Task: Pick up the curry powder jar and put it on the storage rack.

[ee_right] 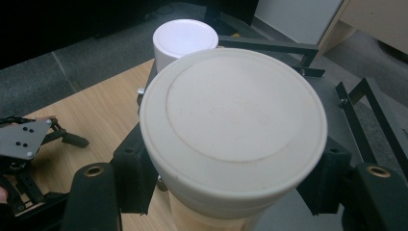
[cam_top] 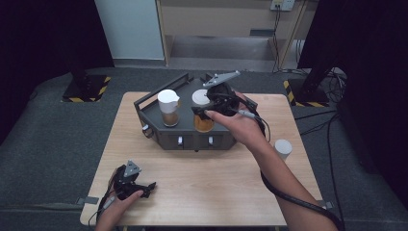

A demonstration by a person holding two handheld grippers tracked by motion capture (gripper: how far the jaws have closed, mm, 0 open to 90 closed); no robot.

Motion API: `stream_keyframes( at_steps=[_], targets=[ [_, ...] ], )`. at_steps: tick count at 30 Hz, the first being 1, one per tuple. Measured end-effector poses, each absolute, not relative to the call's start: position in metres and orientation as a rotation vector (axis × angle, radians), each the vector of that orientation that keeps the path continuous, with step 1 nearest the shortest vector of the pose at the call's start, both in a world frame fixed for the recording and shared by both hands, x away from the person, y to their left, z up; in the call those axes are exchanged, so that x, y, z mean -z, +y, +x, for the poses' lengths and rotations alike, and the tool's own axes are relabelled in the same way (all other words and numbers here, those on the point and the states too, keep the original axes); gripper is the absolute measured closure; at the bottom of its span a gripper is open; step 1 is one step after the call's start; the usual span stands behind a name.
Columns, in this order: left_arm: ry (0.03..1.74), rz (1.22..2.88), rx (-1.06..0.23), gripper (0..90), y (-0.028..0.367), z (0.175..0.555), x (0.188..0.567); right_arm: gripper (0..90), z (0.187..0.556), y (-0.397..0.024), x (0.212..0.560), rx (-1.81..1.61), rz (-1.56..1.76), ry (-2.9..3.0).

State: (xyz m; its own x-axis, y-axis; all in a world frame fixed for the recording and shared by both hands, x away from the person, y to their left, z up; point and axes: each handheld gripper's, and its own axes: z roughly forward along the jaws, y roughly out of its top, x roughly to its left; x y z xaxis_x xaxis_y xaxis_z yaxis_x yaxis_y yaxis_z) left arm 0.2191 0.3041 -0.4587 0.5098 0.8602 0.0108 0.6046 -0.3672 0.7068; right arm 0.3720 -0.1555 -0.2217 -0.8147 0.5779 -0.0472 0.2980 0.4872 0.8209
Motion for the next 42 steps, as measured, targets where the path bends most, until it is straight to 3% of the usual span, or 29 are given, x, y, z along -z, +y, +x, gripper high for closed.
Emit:
stream_keyframes(
  at_steps=[42],
  targets=[
    [1.191, 2.102, -0.507, 0.0, 0.304, 0.219, 0.459, 34.1, 0.412, -0.133, 0.236, -1.213, 0.823, 2.399]
  ],
)
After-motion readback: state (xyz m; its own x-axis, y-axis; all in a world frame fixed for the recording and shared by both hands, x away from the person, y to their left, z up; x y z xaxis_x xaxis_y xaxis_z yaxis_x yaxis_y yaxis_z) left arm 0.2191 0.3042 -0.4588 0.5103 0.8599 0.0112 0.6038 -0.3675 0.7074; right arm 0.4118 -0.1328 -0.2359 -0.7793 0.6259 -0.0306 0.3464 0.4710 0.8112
